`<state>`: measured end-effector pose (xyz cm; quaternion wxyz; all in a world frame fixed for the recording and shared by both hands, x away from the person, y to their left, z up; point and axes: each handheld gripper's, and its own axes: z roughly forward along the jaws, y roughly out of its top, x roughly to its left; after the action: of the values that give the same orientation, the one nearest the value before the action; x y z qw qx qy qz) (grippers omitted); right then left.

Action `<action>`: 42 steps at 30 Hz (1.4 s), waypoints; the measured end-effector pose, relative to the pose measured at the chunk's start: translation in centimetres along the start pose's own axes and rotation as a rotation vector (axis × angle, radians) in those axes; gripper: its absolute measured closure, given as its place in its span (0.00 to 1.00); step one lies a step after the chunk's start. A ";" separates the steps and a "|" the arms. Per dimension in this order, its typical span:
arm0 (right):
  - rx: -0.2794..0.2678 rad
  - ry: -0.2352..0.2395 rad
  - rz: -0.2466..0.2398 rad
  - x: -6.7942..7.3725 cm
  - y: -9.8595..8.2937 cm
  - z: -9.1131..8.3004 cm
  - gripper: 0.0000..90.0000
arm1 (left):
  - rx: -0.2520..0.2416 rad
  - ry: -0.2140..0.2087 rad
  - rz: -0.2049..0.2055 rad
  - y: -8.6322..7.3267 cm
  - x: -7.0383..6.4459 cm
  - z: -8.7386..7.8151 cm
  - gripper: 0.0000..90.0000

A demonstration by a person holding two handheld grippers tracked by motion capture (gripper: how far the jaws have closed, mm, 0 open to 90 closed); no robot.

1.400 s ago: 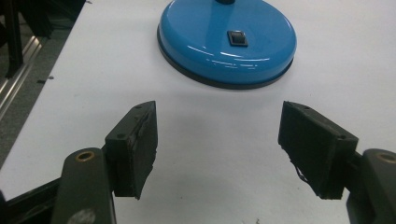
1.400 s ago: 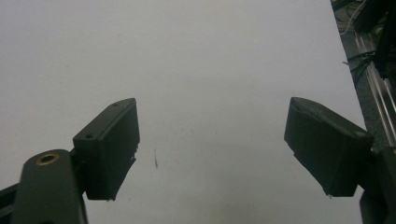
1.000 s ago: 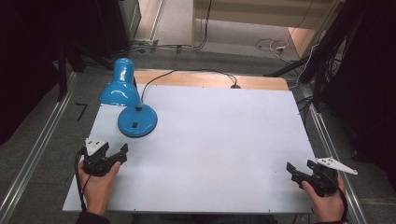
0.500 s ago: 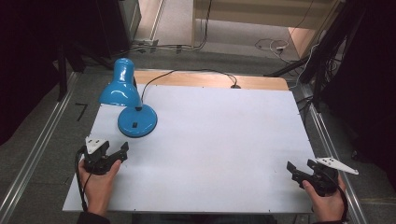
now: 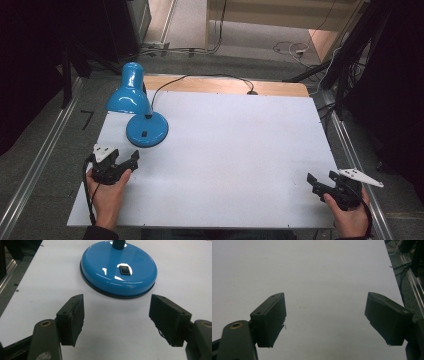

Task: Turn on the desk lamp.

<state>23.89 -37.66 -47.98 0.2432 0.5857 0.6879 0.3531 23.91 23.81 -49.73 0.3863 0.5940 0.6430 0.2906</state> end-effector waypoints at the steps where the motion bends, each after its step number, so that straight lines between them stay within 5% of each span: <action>1: -0.001 0.001 0.000 0.0 0.0 0.0 0.18 | 0.001 0.001 -0.001 0.0 0.0 0.0 0.33; 42: -0.005 0.007 -0.006 0.2 0.0 0.0 0.18 | 0.000 -0.002 -0.008 0.8 -0.1 1.2 0.33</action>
<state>23.88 -37.47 -47.94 0.2434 0.5818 0.6897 0.3558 25.30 23.70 -49.71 0.3881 0.5917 0.6451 0.2884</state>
